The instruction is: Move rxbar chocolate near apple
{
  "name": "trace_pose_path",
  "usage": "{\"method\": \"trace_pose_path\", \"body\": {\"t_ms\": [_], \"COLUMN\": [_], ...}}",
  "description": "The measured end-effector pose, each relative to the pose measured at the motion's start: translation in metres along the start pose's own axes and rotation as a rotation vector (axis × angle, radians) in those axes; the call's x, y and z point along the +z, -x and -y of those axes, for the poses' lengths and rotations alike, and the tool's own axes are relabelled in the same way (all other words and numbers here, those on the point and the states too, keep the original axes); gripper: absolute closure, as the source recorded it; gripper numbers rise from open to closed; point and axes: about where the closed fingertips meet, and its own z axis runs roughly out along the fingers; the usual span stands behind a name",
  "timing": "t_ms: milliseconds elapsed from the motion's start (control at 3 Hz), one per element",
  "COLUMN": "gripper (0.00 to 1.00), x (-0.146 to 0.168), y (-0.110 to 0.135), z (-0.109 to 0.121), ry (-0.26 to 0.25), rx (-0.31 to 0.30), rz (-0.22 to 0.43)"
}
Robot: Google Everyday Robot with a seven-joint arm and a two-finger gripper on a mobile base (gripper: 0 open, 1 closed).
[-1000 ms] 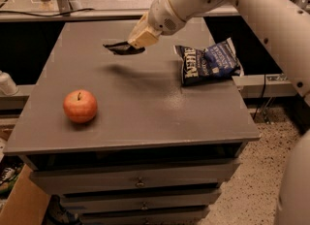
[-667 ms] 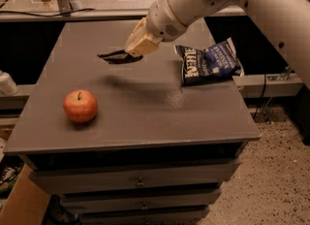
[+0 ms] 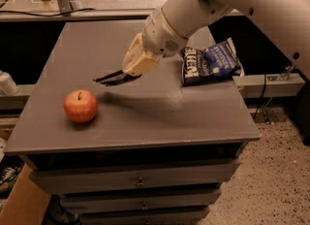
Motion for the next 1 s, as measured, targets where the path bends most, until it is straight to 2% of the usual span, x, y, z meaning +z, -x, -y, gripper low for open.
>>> {"method": "trace_pose_path", "body": {"t_ms": [667,1000], "gripper": [1.00,1.00], "x": [0.018,0.025], "y": [0.002,0.001], "z": [-0.035,-0.043], "ry": [0.112,0.149], "rx": [-0.055,-0.059], "rz": [-0.034,-0.042]}}
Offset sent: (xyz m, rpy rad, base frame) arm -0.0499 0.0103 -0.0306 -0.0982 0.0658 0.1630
